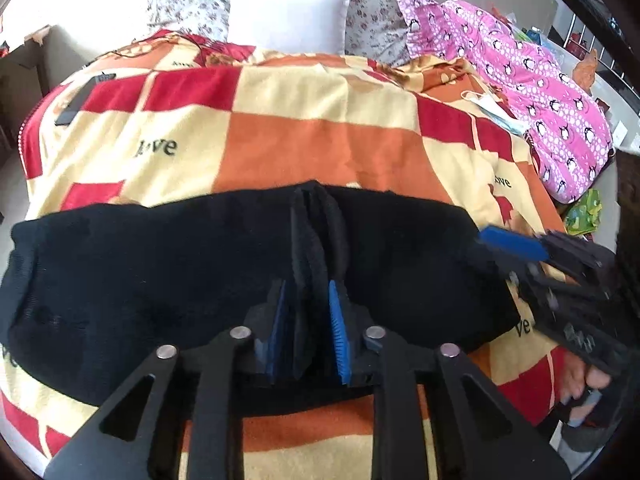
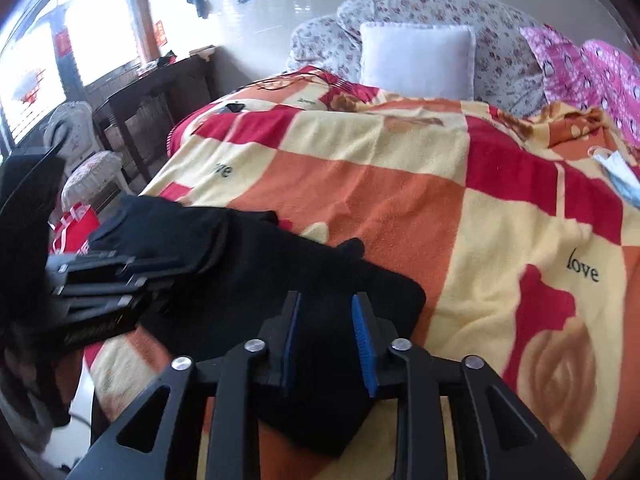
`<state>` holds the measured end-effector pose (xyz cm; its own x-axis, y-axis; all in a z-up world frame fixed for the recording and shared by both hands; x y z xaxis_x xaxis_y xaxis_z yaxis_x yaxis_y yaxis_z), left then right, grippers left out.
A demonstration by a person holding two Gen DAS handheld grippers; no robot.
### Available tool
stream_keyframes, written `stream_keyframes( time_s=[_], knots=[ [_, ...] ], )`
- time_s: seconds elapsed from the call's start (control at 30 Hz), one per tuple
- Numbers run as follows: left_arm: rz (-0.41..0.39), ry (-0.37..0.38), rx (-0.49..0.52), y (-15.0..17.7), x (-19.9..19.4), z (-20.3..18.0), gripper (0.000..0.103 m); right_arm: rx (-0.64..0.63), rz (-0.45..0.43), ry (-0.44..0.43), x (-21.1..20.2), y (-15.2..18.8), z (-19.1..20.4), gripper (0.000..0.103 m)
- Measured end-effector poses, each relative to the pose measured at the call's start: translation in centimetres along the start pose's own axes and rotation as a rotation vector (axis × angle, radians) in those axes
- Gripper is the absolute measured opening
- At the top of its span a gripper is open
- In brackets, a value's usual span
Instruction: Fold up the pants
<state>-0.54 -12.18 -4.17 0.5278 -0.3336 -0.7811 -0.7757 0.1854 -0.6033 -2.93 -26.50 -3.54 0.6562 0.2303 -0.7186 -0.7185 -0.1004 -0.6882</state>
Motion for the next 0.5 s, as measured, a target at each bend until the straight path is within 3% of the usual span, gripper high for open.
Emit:
stream_keyframes(
  time_s=[0.07, 0.23, 0.37, 0.5],
  knots=[
    [-0.011, -0.015, 0.007, 0.0, -0.1, -0.1, 0.03, -0.016, 0.01, -0.001, -0.6, 0.6, 0.7, 0.032],
    [-0.002, -0.019, -0.006, 0.4, 0.4, 0.0, 0.031, -0.047, 0.062, 0.006, 0.4, 3.0, 2.1, 0.036],
    [-0.004, -0.027, -0.018, 0.7, 0.3, 0.3, 0.033, -0.057, 0.065, 0.017, 0.1, 2.9, 2.5, 0.037],
    [-0.038, -0.037, -0.039, 0.7, -0.9, 1.1, 0.048, -0.058, 0.042, -0.014, -1.0, 1.9, 3.0, 0.043]
  ],
)
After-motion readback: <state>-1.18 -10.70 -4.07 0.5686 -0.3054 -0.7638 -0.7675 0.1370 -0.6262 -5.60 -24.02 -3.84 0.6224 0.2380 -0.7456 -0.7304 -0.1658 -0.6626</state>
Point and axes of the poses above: each gripper's, at about its wrist camera, not at the fingertips, and x roughly the way its jaws point, z to its left, y to its underside, the point moved 5 cm from there along x, roughly the way its jaws point
